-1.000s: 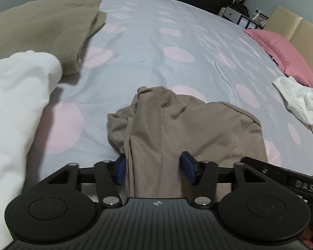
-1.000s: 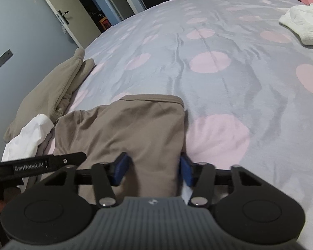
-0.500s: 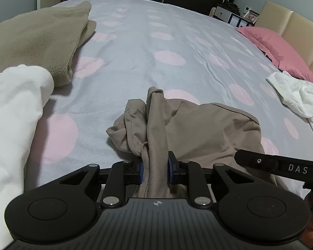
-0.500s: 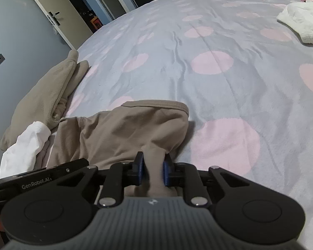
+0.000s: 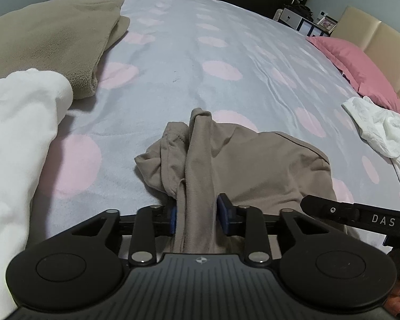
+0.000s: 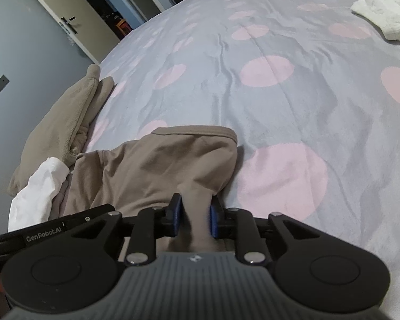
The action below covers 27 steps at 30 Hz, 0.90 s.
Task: Fold clothes
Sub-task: 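Lift the folded top with both tools and carry it onto the white cloth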
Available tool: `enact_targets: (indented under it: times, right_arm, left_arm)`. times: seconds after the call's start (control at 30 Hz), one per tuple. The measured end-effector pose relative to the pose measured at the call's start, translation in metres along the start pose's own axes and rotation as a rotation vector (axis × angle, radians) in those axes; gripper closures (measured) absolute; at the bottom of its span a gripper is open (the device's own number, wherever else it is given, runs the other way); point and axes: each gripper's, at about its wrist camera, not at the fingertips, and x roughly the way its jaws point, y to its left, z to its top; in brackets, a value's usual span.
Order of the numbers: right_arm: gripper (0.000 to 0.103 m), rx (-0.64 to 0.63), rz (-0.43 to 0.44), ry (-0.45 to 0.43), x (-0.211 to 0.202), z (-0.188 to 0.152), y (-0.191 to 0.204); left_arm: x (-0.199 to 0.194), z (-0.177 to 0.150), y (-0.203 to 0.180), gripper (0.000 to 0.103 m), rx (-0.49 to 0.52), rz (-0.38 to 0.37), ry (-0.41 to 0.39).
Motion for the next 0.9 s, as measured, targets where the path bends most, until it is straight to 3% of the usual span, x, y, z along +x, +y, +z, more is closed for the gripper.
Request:
enact_targets:
  times: [0.1,0.47,0.9]
  right_arm:
    - [0.084,-0.020,0.015,-0.013,-0.003,-0.001,0.001]
    - [0.088,-0.090,0.074,-0.098,-0.039,0.000,0.018]
    - [0.088,-0.336,0.201,-0.263,-0.114,-0.016,0.103]
  left_arm:
    - [-0.003,-0.001,-0.001,0.088,0.015,-0.008,-0.015]
    - [-0.049,-0.003,-0.005,0.090,0.030,-0.036,-0.121]
    - [-0.182,-0.020,0.010,0.090,0.040,0.000,-0.374]
